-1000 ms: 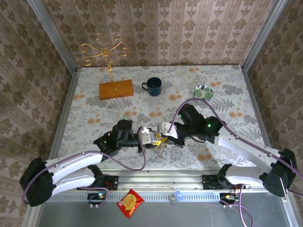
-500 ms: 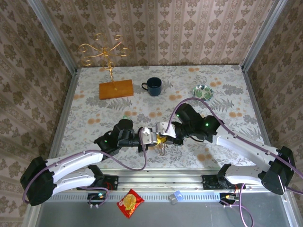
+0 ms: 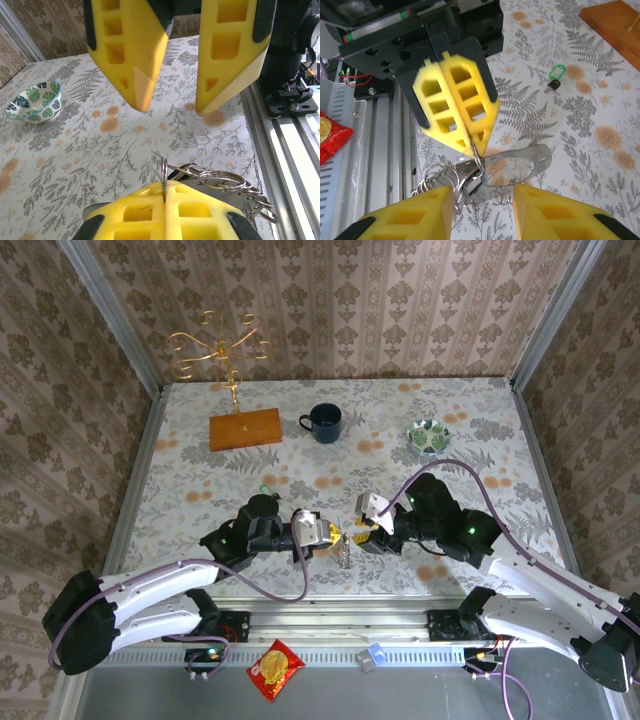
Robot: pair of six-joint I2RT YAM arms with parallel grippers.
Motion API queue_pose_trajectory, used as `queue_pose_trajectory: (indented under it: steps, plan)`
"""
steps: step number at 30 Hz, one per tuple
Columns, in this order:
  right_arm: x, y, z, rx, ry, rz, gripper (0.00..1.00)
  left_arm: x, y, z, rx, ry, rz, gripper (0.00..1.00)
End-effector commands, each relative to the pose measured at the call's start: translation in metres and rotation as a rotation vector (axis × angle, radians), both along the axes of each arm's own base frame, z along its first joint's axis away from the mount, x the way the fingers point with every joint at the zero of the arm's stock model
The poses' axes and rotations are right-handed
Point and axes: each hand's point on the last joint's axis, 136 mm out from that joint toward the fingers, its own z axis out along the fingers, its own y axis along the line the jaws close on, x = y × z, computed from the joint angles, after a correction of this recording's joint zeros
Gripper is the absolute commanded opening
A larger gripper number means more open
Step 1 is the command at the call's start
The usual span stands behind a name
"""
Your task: Put the keys on the keyring
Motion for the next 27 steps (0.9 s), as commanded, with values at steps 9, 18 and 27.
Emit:
queue_pose_trajectory:
  steps: [9,18,27]
  plan:
    - [-0.001,0.011,-0.001,0.080,0.081,-0.010,0.37,-0.004,-0.003,0.019,-0.084,-0.015,-0.022,0.00]
    - [0.002,0.015,-0.023,0.051,0.118,-0.017,0.37,-0.003,-0.003,0.018,-0.090,-0.014,-0.016,0.00]
    - [0.007,0.017,-0.030,0.035,0.107,-0.028,0.35,-0.004,-0.004,0.019,-0.098,-0.009,-0.017,0.00]
